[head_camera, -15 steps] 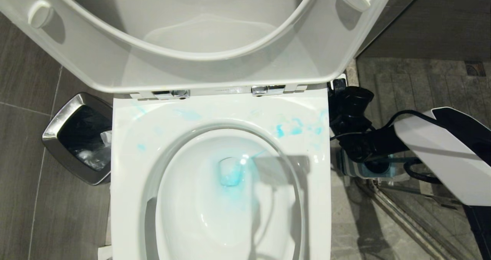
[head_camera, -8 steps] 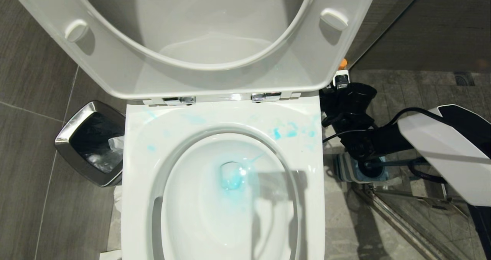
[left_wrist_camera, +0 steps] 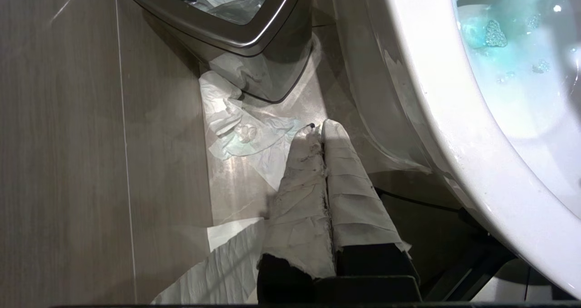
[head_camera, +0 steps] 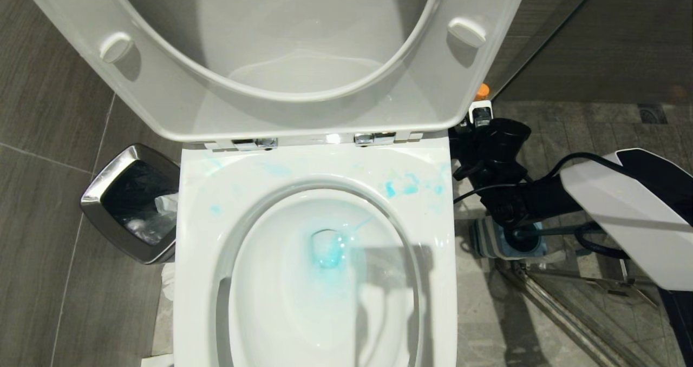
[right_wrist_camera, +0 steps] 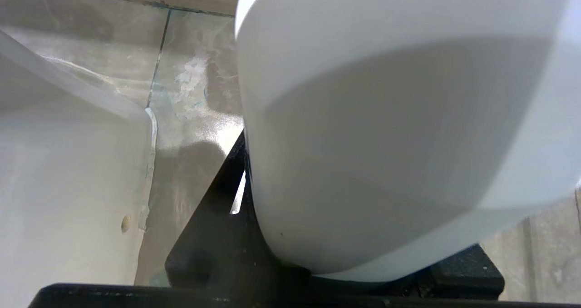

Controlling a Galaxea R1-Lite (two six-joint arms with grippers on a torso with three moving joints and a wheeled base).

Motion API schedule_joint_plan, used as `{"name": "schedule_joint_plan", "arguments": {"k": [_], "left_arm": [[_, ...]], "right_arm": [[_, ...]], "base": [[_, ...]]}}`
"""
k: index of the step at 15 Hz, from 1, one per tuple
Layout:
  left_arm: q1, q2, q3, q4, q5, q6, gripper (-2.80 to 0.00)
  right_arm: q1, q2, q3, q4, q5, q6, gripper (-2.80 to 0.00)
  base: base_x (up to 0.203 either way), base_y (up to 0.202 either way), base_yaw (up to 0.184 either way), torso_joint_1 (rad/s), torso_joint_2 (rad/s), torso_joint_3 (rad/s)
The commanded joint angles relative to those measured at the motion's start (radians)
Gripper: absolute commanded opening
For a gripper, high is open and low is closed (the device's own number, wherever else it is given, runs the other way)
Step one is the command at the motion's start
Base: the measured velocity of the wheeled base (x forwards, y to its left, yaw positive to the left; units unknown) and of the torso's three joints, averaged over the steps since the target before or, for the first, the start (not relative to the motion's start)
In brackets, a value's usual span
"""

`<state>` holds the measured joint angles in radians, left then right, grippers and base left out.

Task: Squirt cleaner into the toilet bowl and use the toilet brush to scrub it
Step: Place the cleaning agent on the floor

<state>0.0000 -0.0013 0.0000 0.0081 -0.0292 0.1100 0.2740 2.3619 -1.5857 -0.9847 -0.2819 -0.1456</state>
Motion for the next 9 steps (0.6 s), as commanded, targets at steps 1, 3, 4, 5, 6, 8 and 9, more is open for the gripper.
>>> {"name": "schedule_joint_plan", "arguments": {"k": [1,3,4,5,6,8,9], "left_arm": [[0.0,0.001,0.002,0.0,0.003,-0.006,-2.8],[0.0,0.001,0.001,0.0,0.006,-0.03,-2.8],[0.0,0.001,0.002,-0.002,0.006,-0.048,-2.8],[0.0,0.001,0.002,-0.002,0.008,-0.067,-2.8],[0.0,0.001,0.002,-0.004,0.009,-0.08,-2.8],[0.0,0.001,0.002,-0.004,0.009,-0.082,-2.8],[0.0,0.001,0.002,-0.004,0.009,-0.082,-2.8]], "right_arm": [[0.001,0.012,-0.003,-0.006,-0.002,-0.001,-2.8],[0.0,0.031,-0.006,-0.008,-0.002,0.003,-2.8],[-0.001,0.039,-0.007,-0.011,-0.002,0.006,-2.8],[-0.001,0.044,-0.006,-0.012,-0.002,0.013,-2.8],[-0.002,0.053,-0.006,-0.012,-0.002,0.02,-2.8],[-0.003,0.076,-0.008,-0.014,0.0,0.027,-2.8],[-0.003,0.084,-0.009,-0.014,0.0,0.028,-2.8]], "base": [[0.0,0.0,0.0,0.0,0.0,0.0],[0.0,0.0,0.0,0.0,0.0,0.0],[0.0,0.0,0.0,0.0,0.0,0.0],[0.0,0.0,0.0,0.0,0.0,0.0],[0.0,0.0,0.0,0.0,0.0,0.0],[0.0,0.0,0.0,0.0,0.0,0.0],[0.0,0.0,0.0,0.0,0.0,0.0]]}}
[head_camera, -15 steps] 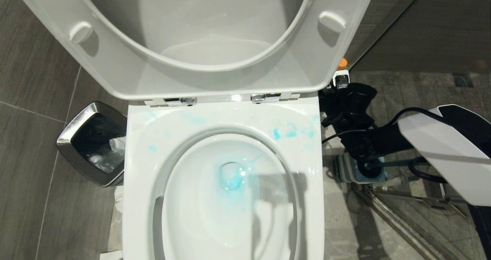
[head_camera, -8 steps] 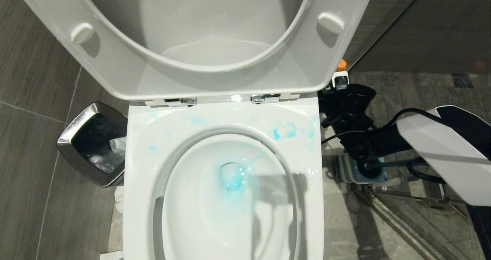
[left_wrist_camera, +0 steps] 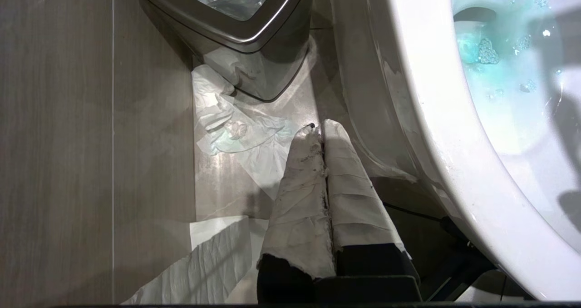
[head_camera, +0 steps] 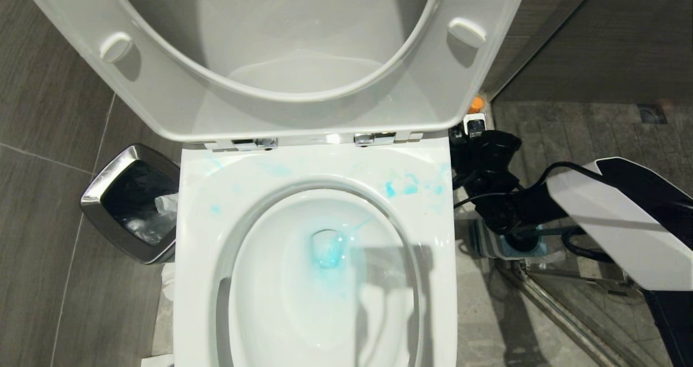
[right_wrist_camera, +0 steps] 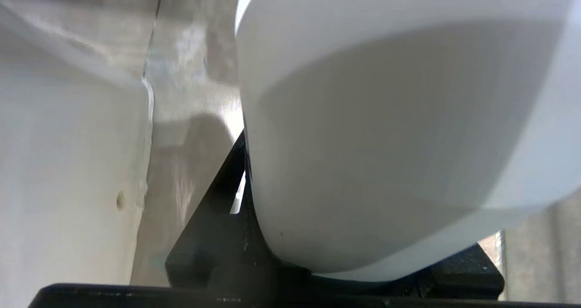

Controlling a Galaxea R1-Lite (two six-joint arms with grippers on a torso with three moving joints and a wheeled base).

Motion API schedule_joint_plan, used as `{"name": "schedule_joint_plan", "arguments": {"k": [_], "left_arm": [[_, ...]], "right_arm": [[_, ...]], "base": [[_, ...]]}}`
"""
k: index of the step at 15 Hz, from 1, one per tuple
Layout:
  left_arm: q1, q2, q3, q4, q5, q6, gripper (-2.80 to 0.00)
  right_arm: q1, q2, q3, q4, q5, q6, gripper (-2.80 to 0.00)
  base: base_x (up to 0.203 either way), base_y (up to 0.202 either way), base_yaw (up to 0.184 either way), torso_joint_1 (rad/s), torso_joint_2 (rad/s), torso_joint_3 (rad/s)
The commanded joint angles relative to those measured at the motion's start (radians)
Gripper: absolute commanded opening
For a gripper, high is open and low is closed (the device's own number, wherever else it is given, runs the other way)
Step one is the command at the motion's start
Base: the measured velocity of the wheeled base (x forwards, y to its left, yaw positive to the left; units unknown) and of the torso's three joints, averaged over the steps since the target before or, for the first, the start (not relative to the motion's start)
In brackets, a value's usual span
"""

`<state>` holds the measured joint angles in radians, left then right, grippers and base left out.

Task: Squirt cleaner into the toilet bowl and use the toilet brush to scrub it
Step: Place the cleaning agent on the floor

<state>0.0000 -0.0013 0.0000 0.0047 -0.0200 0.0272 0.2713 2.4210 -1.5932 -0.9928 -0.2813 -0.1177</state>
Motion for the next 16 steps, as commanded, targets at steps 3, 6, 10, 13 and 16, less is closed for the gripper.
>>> {"name": "schedule_joint_plan", "arguments": {"k": [3,6,10,13,16], "left_arm": [[0.0,0.001,0.002,0.0,0.0,0.0,-2.8],[0.0,0.001,0.002,0.0,0.0,0.0,-2.8],[0.0,0.001,0.002,0.0,0.0,0.0,-2.8],[0.0,0.001,0.002,0.0,0.0,0.0,-2.8],[0.0,0.001,0.002,0.0,0.0,0.0,-2.8]], "right_arm": [[-0.001,0.053,-0.002,-0.043,0.0,0.0,-2.8],[-0.004,0.075,-0.001,-0.047,0.001,0.014,-2.8],[-0.004,0.075,-0.002,-0.047,0.001,0.019,-2.8],[-0.004,0.067,-0.004,-0.047,0.001,0.019,-2.8],[-0.004,0.066,-0.004,-0.047,-0.001,0.018,-2.8]], "base": [[0.0,0.0,0.0,0.0,0.0,0.0],[0.0,0.0,0.0,0.0,0.0,0.0],[0.0,0.0,0.0,0.0,0.0,0.0],[0.0,0.0,0.0,0.0,0.0,0.0],[0.0,0.0,0.0,0.0,0.0,0.0]]}}
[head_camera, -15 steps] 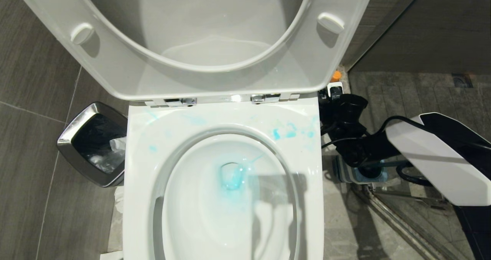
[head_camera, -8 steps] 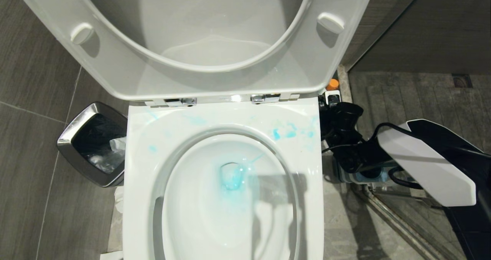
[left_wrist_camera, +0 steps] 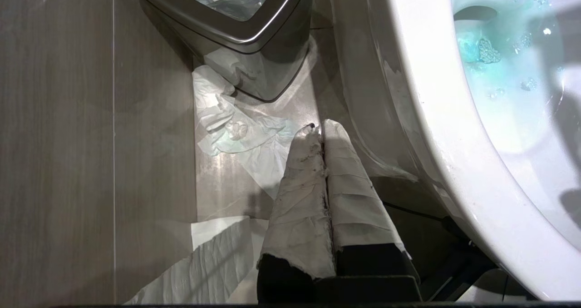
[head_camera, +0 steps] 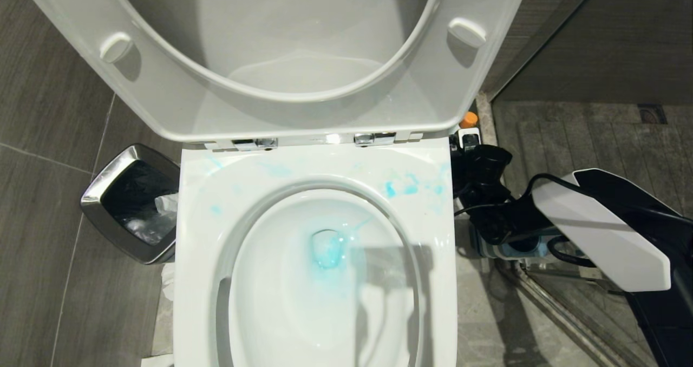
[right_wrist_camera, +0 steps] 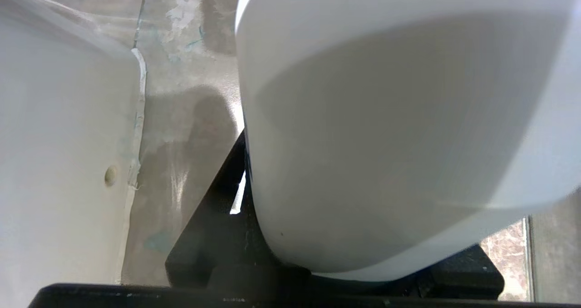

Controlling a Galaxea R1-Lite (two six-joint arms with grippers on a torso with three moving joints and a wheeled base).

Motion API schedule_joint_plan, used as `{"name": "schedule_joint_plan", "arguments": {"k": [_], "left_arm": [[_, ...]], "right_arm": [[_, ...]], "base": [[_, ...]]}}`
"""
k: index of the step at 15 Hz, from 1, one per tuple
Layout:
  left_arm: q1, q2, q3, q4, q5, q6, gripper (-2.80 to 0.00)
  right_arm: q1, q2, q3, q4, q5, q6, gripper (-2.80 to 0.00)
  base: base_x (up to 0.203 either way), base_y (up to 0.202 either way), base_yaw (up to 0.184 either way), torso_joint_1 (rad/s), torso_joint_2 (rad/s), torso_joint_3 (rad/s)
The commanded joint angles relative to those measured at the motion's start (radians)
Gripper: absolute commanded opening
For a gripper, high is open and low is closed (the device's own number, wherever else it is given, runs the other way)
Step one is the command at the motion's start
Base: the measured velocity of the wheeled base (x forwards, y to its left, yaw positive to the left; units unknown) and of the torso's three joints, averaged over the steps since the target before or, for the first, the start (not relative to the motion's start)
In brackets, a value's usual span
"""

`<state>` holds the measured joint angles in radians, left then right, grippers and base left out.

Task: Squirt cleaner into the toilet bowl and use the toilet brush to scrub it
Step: Place the cleaning agent on the floor

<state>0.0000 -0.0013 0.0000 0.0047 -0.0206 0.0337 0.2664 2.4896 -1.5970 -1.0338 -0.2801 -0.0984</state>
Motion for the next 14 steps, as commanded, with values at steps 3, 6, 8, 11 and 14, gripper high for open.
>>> {"name": "schedule_joint_plan", "arguments": {"k": [3,6,8,11,14], "left_arm": [[0.0,0.001,0.0,-0.003,0.004,-0.005,-2.8],[0.0,0.001,0.002,-0.002,0.004,-0.008,-2.8],[0.0,0.001,0.002,-0.003,0.004,-0.006,-2.8],[0.0,0.001,0.002,-0.002,0.002,-0.008,-2.8],[0.0,0.001,0.002,0.0,0.004,-0.009,-2.8]], "right_arm": [[0.001,-0.003,-0.003,-0.006,-0.002,-0.003,-2.8],[0.001,-0.003,-0.015,-0.003,-0.004,-0.003,-2.8],[0.001,-0.005,-0.024,-0.002,-0.004,-0.003,-2.8],[0.001,-0.003,-0.031,0.0,-0.004,-0.004,-2.8],[0.002,-0.002,-0.037,0.0,-0.004,-0.004,-2.8]], "base": [[0.0,0.0,0.0,0.0,0.0,0.0],[0.0,0.0,0.0,0.0,0.0,0.0],[0.0,0.0,0.0,0.0,0.0,0.0],[0.0,0.0,0.0,0.0,0.0,0.0],[0.0,0.0,0.0,0.002,0.0,0.103]]}}
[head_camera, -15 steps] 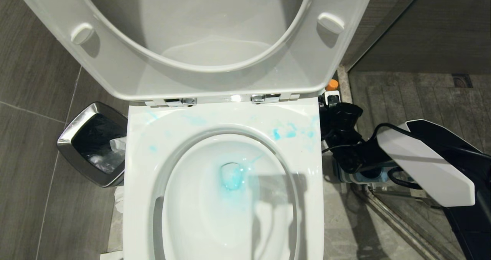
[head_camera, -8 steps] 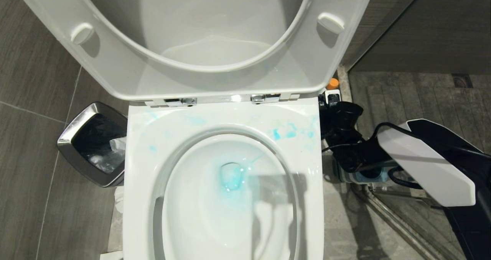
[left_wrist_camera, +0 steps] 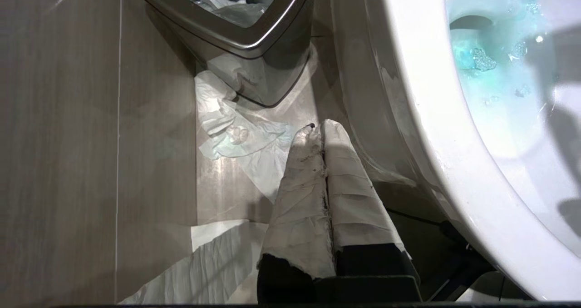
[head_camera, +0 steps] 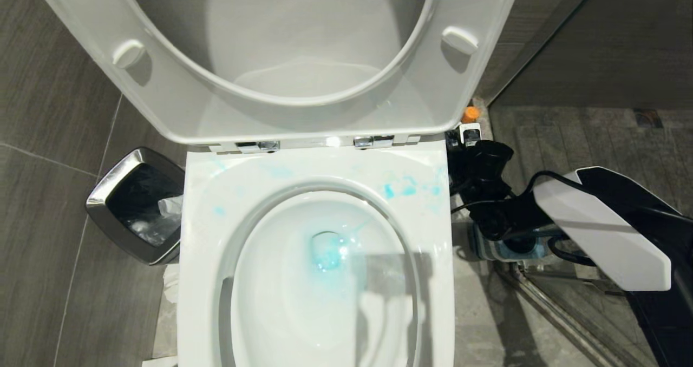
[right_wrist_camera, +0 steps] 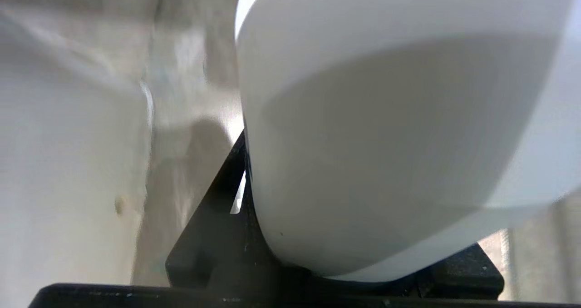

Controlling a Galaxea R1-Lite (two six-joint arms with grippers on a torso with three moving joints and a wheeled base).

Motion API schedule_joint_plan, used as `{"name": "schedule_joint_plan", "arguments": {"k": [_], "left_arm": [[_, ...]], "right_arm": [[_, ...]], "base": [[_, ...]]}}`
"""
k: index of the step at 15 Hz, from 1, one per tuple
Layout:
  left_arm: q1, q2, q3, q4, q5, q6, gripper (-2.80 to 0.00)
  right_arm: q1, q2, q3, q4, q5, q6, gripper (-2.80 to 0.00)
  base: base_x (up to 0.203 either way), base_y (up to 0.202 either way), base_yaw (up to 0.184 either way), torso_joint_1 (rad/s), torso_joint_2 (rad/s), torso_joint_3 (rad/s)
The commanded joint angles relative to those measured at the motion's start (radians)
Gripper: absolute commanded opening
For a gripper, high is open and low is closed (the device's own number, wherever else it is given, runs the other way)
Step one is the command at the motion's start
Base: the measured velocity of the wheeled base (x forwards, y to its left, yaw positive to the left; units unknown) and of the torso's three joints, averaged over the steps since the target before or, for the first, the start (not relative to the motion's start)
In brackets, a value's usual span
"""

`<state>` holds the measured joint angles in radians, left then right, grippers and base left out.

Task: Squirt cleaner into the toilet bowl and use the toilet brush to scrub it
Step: Place the cleaning agent on the floor

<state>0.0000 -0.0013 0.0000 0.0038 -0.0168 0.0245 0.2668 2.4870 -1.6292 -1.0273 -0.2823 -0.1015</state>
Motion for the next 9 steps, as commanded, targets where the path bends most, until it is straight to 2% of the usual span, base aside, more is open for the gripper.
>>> {"name": "schedule_joint_plan", "arguments": {"k": [1,9], "left_arm": [[0.0,0.001,0.002,-0.001,0.0,0.002,-2.8],[0.0,0.001,0.002,-0.001,0.0,0.002,-2.8]], "right_arm": [[0.002,0.002,-0.006,-0.007,-0.001,-0.001,-2.8],[0.002,0.018,-0.006,-0.006,0.002,0.0,-2.8]], "base": [[0.0,0.0,0.0,-0.002,0.0,0.134],[0.0,0.0,0.0,0.001,0.0,0.015]]}}
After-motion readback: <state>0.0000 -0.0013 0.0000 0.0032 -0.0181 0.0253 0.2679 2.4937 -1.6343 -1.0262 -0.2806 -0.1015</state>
